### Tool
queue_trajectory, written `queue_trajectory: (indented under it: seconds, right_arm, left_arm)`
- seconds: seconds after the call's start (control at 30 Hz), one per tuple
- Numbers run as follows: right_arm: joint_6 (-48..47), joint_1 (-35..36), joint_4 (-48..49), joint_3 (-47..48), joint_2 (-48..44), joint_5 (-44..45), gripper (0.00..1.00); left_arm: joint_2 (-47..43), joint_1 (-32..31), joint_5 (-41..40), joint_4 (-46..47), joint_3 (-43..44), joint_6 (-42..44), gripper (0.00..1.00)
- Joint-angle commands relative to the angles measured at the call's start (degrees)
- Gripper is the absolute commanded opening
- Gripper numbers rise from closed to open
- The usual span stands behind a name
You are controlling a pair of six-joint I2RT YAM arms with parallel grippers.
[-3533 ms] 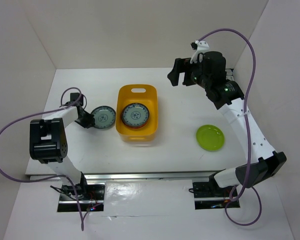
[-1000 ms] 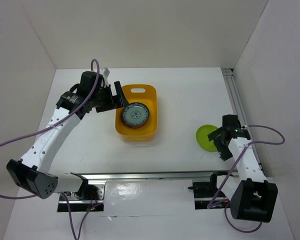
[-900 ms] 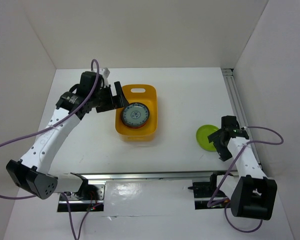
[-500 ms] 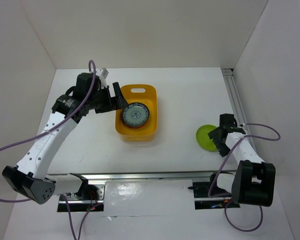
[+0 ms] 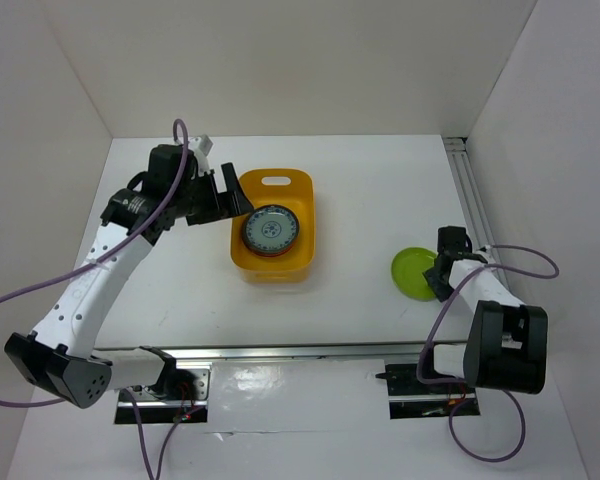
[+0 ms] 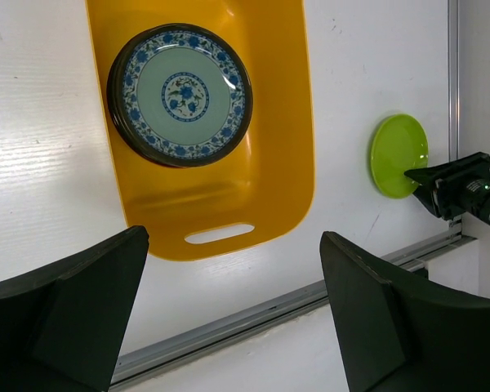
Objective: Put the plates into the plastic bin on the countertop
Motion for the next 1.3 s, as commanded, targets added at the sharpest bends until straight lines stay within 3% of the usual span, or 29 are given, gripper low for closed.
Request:
queue_trajectory:
  seconds: [0.0, 0.07, 0.1, 0.17, 0.2, 0.4, 0.43, 0.67, 0.83, 1.27]
  right_arm:
    - [1.48, -0.39, 1.25, -3.83, 5.00, -1.53, 0.43]
    - [1.48, 0.22, 1.26, -3.84, 5.53, -1.54, 0.34]
    - [1.48, 0.23, 1.26, -3.84, 5.54, -0.93, 0.21]
    - [1.48, 0.23, 1.78, -3.84, 6.07, -0.92, 0.19]
    - [1.48, 0.23, 2.48, -3.84, 6.76, -0.92, 0.12]
    - [1.48, 0.84, 6.52, -5.59, 7.47, -2.68, 0.09]
    - [2.00, 0.84, 7.05, -5.60, 7.47, -2.68, 0.00]
    - [1.48, 6.11, 4.87, -0.51, 4.93, -0.92, 0.00]
    - [2.27, 8.49, 2.14, 5.90, -1.05, 1.10, 0.00]
    - [-3.18, 18.41, 0.29, 25.15, -4.74, 8.21, 0.00]
  left_arm:
    - [-1.61, 0.45, 0.68, 1.86, -0.24, 0.68, 1.00]
    - [-2.13, 0.45, 0.68, 1.86, -0.24, 0.68, 1.00]
    - [-2.13, 0.45, 0.68, 1.86, -0.76, 0.68, 1.00]
    - [-2.13, 0.45, 0.68, 1.86, -0.76, 0.68, 1.00]
    - [-2.13, 0.45, 0.68, 1.86, -1.37, 0.68, 1.00]
    - [-2.13, 0.45, 0.68, 2.39, -1.91, 0.68, 1.00]
    - [-2.13, 0.45, 0.68, 2.39, -1.91, 0.68, 1.00]
    - [-1.61, 0.45, 0.68, 1.78, -1.29, 1.21, 1.00]
    - [-0.99, 0.45, -5.27, 0.54, 0.47, 0.68, 1.00]
    - [3.48, 11.09, -15.22, -3.76, 0.99, -7.14, 1.00]
